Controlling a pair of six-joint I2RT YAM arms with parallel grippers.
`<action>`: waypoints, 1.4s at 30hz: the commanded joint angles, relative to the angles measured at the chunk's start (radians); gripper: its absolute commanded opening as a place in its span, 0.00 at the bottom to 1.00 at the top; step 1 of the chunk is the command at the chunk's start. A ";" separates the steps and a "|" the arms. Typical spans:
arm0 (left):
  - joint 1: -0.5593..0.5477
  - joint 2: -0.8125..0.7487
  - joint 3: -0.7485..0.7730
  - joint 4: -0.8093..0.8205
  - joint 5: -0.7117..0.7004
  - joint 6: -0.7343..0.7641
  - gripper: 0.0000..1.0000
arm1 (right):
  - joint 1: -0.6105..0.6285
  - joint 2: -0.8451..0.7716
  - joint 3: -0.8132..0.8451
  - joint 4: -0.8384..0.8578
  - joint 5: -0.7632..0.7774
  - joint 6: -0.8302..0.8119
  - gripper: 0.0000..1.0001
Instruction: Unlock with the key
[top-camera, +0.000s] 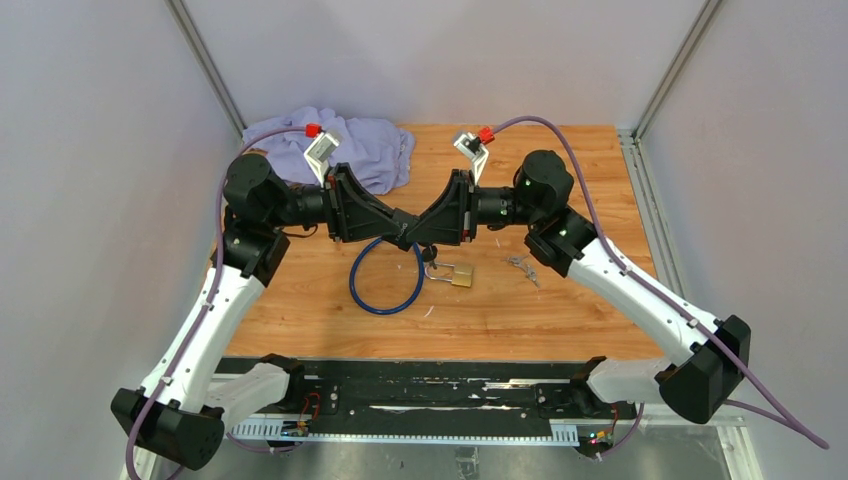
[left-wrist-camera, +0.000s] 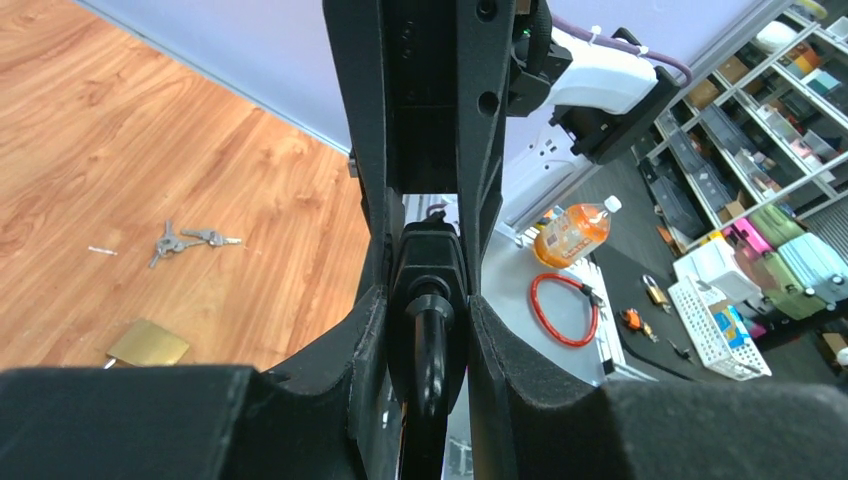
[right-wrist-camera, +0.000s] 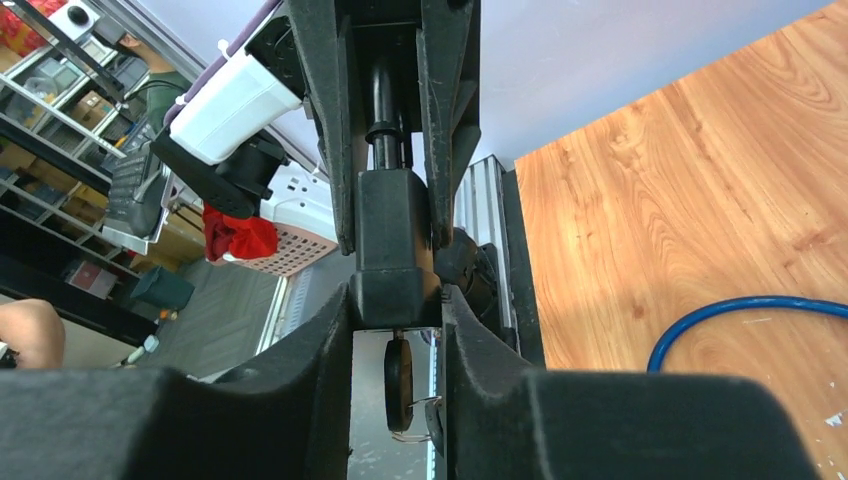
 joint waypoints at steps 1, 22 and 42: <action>-0.002 -0.010 0.011 0.077 -0.001 -0.002 0.00 | 0.012 -0.002 -0.027 0.126 0.006 0.079 0.20; -0.001 -0.012 -0.005 0.032 -0.026 0.037 0.00 | 0.034 0.031 -0.057 0.239 0.061 0.151 0.40; 0.090 0.114 0.256 -0.521 0.058 0.524 0.85 | 0.011 0.003 -0.085 0.193 0.032 0.173 0.00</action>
